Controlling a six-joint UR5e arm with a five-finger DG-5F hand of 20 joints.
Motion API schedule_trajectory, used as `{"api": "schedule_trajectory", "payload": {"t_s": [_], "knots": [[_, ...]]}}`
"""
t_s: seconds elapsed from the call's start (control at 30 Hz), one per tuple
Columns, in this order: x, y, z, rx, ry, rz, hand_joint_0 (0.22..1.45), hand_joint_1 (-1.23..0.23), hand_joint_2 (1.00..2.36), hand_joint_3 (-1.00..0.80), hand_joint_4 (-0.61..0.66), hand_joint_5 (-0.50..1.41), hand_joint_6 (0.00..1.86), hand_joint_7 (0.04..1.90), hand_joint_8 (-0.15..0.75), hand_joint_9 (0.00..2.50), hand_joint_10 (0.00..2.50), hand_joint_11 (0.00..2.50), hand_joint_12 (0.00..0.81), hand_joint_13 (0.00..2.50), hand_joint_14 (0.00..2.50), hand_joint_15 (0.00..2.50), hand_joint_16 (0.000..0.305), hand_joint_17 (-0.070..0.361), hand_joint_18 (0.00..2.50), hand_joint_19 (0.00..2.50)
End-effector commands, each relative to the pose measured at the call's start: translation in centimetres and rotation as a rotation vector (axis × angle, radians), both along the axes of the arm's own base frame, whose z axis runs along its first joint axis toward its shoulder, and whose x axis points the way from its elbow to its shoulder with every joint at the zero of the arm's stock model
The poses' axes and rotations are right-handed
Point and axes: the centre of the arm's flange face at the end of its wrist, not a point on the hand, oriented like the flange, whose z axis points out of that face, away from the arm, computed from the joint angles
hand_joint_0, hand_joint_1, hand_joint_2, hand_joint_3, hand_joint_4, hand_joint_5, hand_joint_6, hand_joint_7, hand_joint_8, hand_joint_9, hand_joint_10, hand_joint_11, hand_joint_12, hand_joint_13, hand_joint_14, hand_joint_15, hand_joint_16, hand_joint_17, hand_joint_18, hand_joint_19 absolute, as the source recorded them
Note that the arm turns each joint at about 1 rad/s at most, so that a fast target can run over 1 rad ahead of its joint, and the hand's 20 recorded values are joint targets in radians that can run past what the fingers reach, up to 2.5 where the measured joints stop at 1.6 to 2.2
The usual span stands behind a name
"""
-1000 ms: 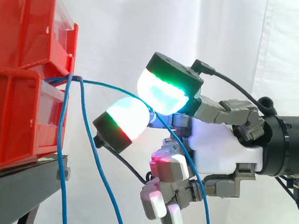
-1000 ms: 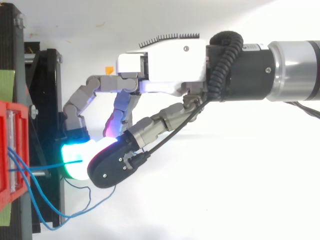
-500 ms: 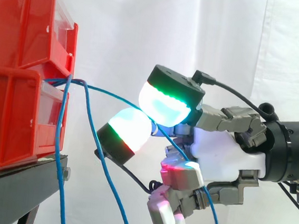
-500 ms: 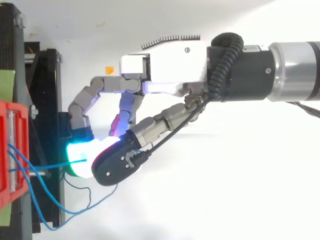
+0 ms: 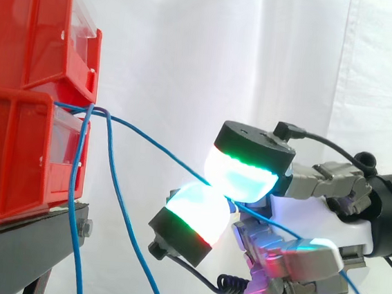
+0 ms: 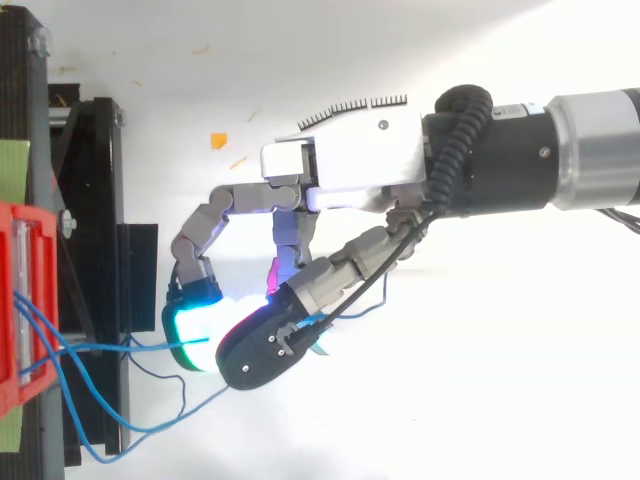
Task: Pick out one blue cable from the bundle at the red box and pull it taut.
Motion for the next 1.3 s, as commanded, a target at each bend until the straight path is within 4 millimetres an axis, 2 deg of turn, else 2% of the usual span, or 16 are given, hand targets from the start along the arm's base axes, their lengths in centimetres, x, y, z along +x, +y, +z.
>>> {"api": "schedule_trajectory", "payload": {"t_s": [0.0,0.03,0.1,0.17,0.2,0.23,0.33,0.67,0.87,1.0,1.27], "knots": [[-0.2,-0.2,1.1,0.0,-0.011,-0.002,0.57,-0.89,1.34,-0.02,-0.46,-0.05,0.9,1.16,0.226,1.65,0.03,0.8,0.356,1.25,0.02,0.59,0.063,0.143,1.11,0.72],[-0.3,-0.2,1.2,-0.004,-0.01,-0.005,0.54,-0.87,1.47,-0.03,-0.46,-0.05,0.9,1.17,0.228,1.67,0.03,0.8,0.362,1.28,0.02,0.59,0.064,0.145,1.13,0.71],[-0.5,-0.3,2.0,-0.004,-0.011,-0.006,0.53,-0.85,1.54,-0.03,-0.46,-0.04,0.89,1.19,0.226,1.69,0.03,0.79,0.362,1.3,0.02,0.59,0.065,0.146,1.15,0.72],[-0.6,-0.3,2.2,-0.004,-0.005,-0.006,0.49,-0.81,1.74,-0.06,-0.47,-0.03,0.89,1.21,0.229,1.74,0.03,0.82,0.36,1.33,0.02,0.59,0.066,0.148,1.2,0.72],[-0.7,-0.5,2.3,-0.004,-0.002,-0.008,0.49,-0.81,1.74,-0.05,-0.47,-0.03,0.89,1.22,0.228,1.74,0.03,0.81,0.362,1.34,0.02,0.6,0.065,0.147,1.19,0.71],[-0.9,-0.5,2.5,-0.002,0.004,-0.008,0.48,-0.79,1.82,-0.06,-0.48,-0.03,0.89,1.22,0.226,1.76,0.03,0.81,0.363,1.35,0.02,0.6,0.065,0.146,1.19,0.71],[-1.0,-0.6,2.6,0.0,0.012,-0.01,0.46,-0.75,1.92,-0.08,-0.47,-0.02,0.88,1.23,0.227,1.78,0.03,0.82,0.361,1.37,0.02,0.62,0.066,0.148,1.21,0.72],[-2.1,-1.1,4.0,-0.01,0.036,-0.015,0.46,-0.74,1.94,-0.07,-0.47,-0.02,0.88,1.24,0.223,1.79,0.03,0.82,0.362,1.37,0.02,0.62,0.065,0.147,1.21,0.72],[-4.1,-1.5,5.1,-0.042,0.047,-0.044,0.46,-0.74,1.95,-0.06,-0.47,-0.02,0.87,1.26,0.228,1.8,0.03,0.82,0.366,1.37,0.02,0.63,0.066,0.148,1.21,0.72],[-4.9,-1.6,4.6,-0.043,0.066,-0.066,0.46,-0.74,1.95,-0.05,-0.47,-0.02,0.87,1.26,0.228,1.8,0.03,0.82,0.361,1.37,0.02,0.62,0.065,0.146,1.21,0.71],[-4.6,-1.4,4.5,-0.026,0.054,-0.096,0.46,-0.74,1.97,-0.06,-0.47,-0.02,0.87,1.26,0.227,1.79,0.03,0.83,0.368,1.36,0.02,0.62,0.065,0.147,1.21,0.72]]}}
